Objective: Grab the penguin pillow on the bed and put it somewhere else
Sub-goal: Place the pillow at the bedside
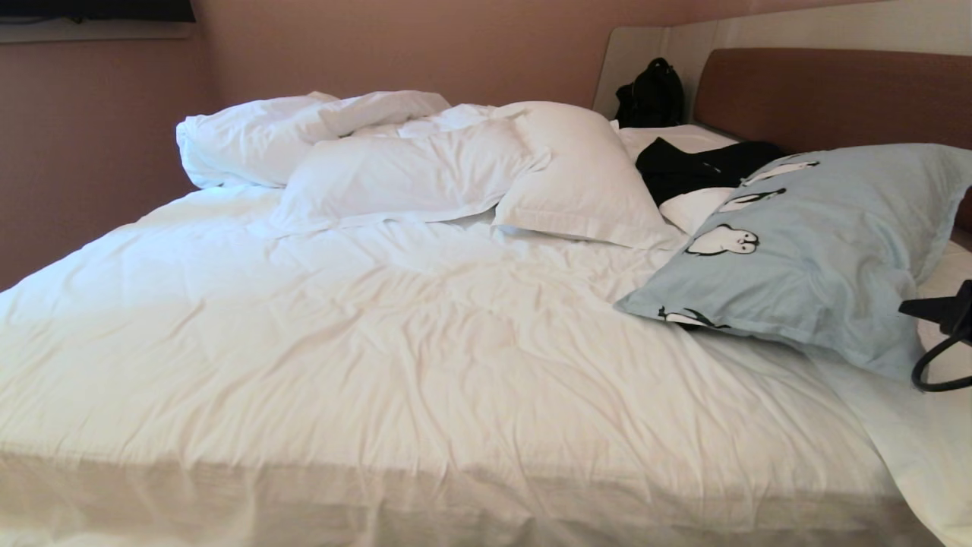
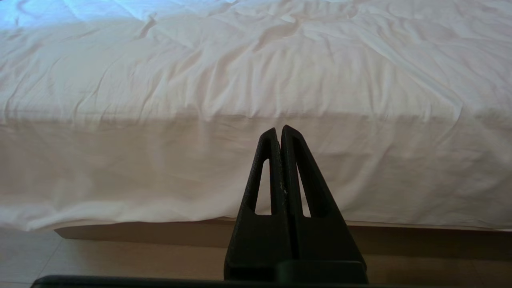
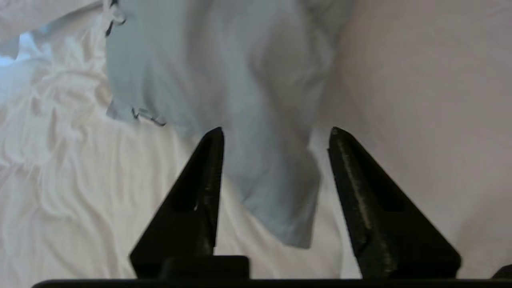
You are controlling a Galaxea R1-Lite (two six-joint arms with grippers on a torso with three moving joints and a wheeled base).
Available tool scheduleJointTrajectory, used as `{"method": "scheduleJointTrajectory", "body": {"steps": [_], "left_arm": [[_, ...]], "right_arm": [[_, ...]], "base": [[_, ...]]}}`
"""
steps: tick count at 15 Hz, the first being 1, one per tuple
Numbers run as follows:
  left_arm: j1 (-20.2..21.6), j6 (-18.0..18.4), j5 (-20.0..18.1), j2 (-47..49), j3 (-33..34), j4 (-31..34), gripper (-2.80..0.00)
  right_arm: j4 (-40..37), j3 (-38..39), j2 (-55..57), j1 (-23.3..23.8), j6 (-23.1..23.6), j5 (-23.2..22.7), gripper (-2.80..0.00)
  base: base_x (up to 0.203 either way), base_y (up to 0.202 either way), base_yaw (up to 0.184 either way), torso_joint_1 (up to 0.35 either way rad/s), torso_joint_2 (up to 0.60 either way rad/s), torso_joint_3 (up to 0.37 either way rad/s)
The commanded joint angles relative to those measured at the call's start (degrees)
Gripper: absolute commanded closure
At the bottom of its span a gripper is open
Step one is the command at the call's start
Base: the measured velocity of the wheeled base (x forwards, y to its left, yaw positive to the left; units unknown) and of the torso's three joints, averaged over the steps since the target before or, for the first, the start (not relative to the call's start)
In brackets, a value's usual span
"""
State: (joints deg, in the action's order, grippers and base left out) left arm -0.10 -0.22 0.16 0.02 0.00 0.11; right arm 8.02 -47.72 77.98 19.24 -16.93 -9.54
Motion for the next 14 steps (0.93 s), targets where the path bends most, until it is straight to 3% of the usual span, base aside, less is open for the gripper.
{"method": "scheduleJointTrajectory", "body": {"steps": [1,3,9,14], "left_arm": [[0.0,0.0,0.0,0.0,0.1,0.0,0.0],[0.0,0.0,0.0,0.0,0.1,0.0,0.0],[0.0,0.0,0.0,0.0,0.1,0.0,0.0],[0.0,0.0,0.0,0.0,0.1,0.0,0.0]], "right_arm": [[2.1,-0.5,1.5,4.1,0.4,-7.6,-2.8],[2.0,0.1,1.8,7.1,2.4,-12.2,-2.8],[2.4,-0.9,6.3,7.5,3.0,-22.2,-2.8],[3.4,-3.1,12.6,7.5,2.9,-23.3,-2.8]], "base": [[0.0,0.0,0.0,0.0,0.0,0.0],[0.0,0.0,0.0,0.0,0.0,0.0],[0.0,0.0,0.0,0.0,0.0,0.0],[0.0,0.0,0.0,0.0,0.0,0.0]]}}
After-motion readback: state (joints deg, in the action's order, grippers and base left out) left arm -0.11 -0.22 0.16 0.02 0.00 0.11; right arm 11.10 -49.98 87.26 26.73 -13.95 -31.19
